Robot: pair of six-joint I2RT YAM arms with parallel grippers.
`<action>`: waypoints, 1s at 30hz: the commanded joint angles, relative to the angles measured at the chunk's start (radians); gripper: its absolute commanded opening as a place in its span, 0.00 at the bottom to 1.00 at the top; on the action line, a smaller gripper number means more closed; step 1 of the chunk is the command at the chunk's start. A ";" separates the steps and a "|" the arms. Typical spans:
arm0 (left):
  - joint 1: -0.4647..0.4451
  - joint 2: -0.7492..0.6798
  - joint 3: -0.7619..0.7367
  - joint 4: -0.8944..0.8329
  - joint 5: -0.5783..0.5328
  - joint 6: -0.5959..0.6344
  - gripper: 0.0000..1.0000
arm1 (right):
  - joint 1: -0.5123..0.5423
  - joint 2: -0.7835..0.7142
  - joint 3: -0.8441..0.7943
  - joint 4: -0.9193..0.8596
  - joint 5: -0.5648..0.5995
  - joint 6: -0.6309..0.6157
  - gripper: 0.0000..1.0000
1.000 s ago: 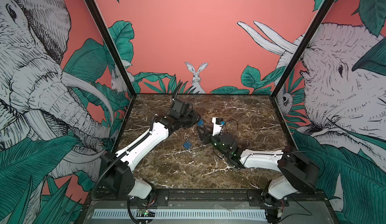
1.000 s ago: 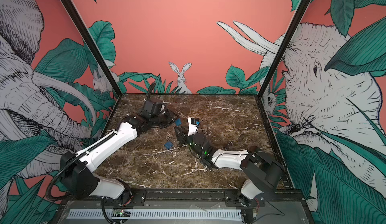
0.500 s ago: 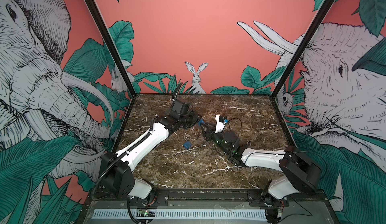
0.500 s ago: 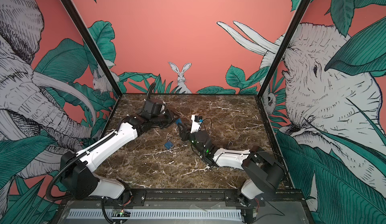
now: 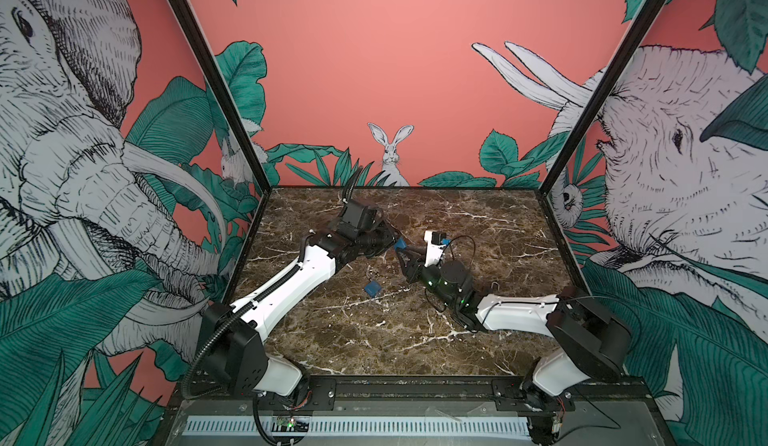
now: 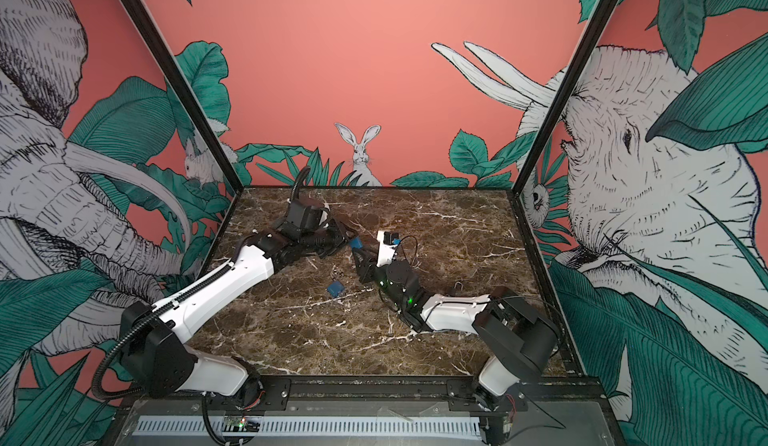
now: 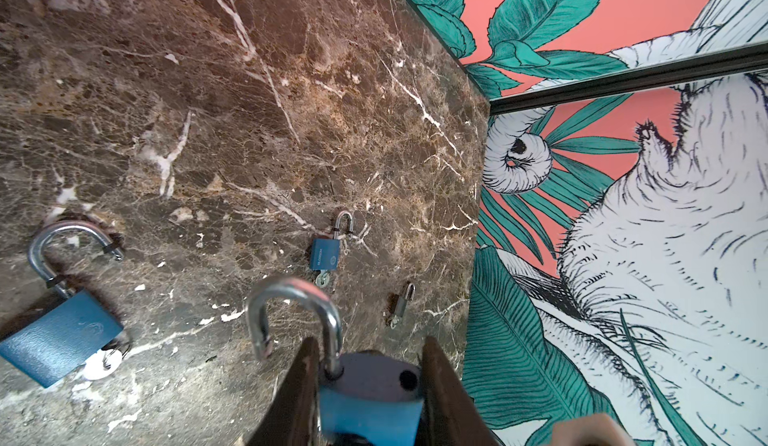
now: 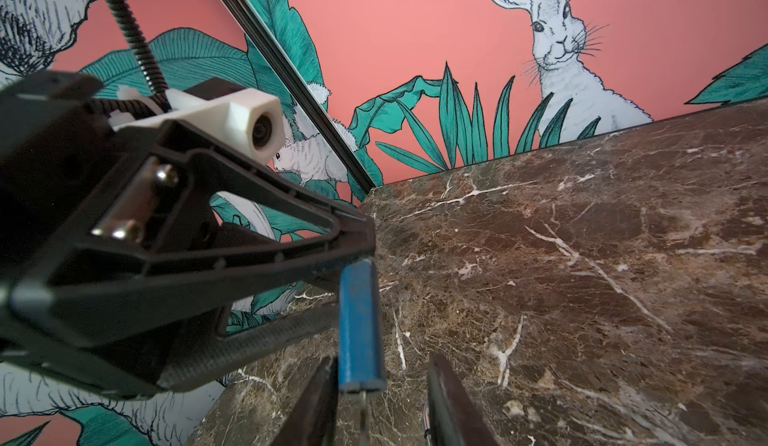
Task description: Lock with the key
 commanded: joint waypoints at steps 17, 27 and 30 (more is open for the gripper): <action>0.002 -0.039 -0.018 0.040 0.012 -0.019 0.17 | -0.007 -0.018 0.025 0.036 0.007 -0.033 0.21; 0.002 -0.042 -0.055 0.069 0.012 -0.025 0.36 | -0.009 -0.034 0.045 0.005 -0.023 -0.049 0.00; 0.004 -0.053 -0.063 0.076 0.005 -0.019 0.41 | -0.010 -0.050 0.034 0.001 -0.022 -0.057 0.00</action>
